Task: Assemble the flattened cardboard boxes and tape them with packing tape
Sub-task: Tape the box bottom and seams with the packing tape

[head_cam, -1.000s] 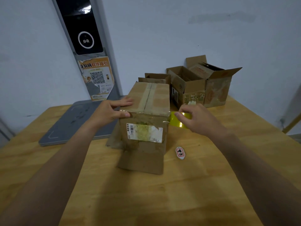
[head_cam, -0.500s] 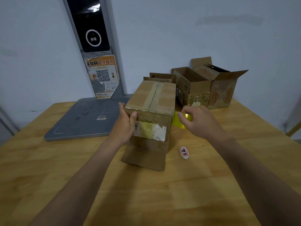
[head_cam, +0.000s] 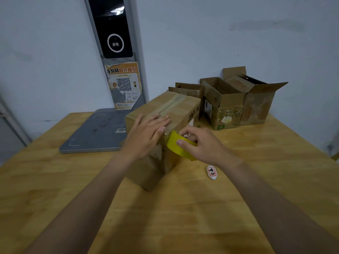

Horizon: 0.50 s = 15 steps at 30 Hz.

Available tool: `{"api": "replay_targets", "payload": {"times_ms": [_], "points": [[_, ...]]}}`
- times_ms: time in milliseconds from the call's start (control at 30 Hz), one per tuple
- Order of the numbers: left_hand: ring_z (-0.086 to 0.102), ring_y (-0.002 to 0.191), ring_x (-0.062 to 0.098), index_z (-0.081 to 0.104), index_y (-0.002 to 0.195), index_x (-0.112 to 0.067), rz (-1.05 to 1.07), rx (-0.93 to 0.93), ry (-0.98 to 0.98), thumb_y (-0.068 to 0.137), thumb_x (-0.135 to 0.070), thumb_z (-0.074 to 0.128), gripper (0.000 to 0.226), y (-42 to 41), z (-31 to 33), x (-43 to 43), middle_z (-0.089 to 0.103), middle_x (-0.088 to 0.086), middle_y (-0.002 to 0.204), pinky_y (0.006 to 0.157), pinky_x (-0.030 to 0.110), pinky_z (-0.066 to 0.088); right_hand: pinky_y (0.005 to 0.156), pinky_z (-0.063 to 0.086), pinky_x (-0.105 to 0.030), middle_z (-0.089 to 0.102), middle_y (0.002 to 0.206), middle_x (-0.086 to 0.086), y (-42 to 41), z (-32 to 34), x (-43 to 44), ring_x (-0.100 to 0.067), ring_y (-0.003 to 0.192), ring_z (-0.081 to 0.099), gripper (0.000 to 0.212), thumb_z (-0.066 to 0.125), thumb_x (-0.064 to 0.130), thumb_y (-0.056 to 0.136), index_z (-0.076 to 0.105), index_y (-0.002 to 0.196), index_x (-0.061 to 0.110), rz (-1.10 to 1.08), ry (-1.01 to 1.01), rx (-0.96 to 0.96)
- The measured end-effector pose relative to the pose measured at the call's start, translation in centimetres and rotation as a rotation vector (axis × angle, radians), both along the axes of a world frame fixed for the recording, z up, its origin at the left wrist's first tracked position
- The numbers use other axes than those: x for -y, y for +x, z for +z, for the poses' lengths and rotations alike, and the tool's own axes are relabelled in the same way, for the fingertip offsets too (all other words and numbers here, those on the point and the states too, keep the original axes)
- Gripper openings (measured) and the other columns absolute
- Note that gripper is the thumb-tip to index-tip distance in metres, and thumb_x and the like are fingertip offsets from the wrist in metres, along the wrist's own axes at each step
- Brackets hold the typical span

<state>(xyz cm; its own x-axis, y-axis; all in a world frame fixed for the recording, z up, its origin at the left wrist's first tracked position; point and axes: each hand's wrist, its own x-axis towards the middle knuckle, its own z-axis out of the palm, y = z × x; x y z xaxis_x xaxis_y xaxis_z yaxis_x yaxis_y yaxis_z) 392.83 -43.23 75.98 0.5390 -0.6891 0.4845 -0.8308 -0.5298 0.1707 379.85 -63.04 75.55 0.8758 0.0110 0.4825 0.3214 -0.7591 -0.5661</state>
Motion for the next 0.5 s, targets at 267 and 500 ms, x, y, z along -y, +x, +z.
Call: {"api": "replay_targets", "payload": {"times_ms": [267, 500], "points": [[0.036, 0.145, 0.003, 0.056, 0.144, -0.041, -0.009, -0.023, -0.11, 0.103, -0.057, 0.026, 0.053, 0.5, -0.87, 0.66, 0.051, -0.026, 0.149, 0.125, 0.048, 0.005, 0.062, 0.051, -0.042, 0.059, 0.064, 0.009, -0.91, -0.05, 0.58, -0.02, 0.066, 0.059, 0.028, 0.064, 0.048, 0.096, 0.061, 0.073, 0.031, -0.116, -0.014, 0.037], [0.039, 0.142, 0.002, 0.06, 0.14, -0.041, -0.024, -0.054, -0.157, 0.1, -0.063, 0.033, 0.053, 0.52, -0.92, 0.88, 0.054, -0.026, 0.146, 0.124, 0.046, 0.007, 0.067, 0.054, -0.042, 0.056, 0.064, 0.009, -0.01, -0.22, 0.63, -0.019, 0.066, 0.059, 0.032, 0.053, 0.057, 0.098, 0.055, 0.074, 0.037, -0.242, -0.086, -0.052]]}}
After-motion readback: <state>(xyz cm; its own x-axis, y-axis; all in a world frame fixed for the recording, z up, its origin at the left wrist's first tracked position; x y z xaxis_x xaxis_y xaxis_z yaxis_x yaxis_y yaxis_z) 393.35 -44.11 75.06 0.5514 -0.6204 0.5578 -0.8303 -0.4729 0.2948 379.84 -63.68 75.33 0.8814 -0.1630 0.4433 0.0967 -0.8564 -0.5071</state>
